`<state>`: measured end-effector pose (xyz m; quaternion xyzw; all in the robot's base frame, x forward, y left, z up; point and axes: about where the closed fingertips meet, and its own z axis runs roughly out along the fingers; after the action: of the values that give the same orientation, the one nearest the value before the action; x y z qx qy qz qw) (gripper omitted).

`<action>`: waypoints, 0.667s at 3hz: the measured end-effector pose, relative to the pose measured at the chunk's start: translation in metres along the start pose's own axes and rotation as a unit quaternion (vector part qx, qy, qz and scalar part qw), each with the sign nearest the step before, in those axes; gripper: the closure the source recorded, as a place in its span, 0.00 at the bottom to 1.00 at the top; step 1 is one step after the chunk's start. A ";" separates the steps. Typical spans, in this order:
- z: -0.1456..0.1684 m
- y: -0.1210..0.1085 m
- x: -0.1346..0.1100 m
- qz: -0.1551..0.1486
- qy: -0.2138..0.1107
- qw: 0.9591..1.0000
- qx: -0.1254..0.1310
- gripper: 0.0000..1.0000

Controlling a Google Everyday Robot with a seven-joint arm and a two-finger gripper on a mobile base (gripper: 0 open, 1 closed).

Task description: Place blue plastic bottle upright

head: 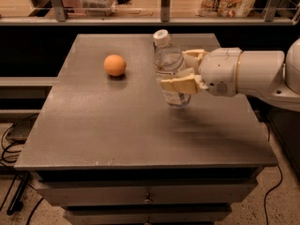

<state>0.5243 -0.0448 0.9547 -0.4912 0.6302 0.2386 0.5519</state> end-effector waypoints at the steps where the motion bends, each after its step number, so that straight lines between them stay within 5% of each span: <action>1: 0.004 -0.004 0.021 0.039 -0.024 0.999 0.010 1.00; 2: 0.005 -0.007 0.035 0.068 -0.041 0.997 0.022 1.00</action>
Offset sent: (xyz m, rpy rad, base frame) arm 0.0182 -0.0245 -0.0493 0.2110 0.1002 -0.1048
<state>0.5359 -0.0563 0.9226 -0.4248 0.6442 0.2816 0.5703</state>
